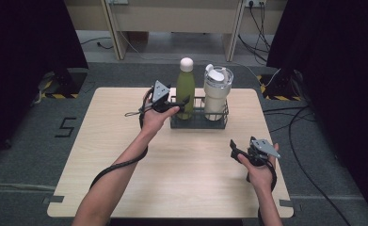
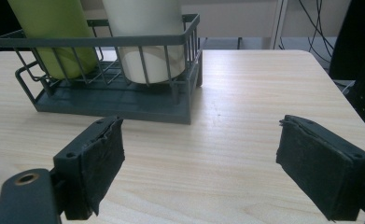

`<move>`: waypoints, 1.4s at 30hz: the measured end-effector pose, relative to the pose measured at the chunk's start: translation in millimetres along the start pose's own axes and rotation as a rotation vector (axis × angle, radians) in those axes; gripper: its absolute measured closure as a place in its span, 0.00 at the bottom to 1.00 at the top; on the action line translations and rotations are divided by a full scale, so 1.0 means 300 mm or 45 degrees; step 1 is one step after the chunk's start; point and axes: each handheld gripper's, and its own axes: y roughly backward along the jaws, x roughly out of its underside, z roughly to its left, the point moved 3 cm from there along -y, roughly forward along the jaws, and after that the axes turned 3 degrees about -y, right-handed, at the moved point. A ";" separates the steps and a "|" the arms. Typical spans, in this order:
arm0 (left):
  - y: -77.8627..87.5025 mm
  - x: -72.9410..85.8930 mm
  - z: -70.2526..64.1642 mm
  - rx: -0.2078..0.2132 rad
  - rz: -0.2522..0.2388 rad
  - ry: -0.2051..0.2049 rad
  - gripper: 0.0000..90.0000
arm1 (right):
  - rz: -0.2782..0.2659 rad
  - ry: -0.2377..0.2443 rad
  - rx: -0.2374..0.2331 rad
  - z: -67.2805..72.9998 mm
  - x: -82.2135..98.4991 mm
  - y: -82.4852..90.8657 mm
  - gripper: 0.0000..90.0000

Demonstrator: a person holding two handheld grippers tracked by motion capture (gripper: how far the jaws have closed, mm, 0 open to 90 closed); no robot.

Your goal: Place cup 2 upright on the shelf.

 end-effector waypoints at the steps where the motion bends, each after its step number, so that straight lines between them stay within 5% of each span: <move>1: 0.005 0.000 0.000 0.000 -0.002 -0.001 0.06 | 0.000 0.001 0.000 0.001 0.000 0.000 0.16; 42: 0.223 0.025 0.012 0.011 -0.020 -0.043 0.04 | 0.000 -0.006 0.007 0.002 0.000 0.005 0.16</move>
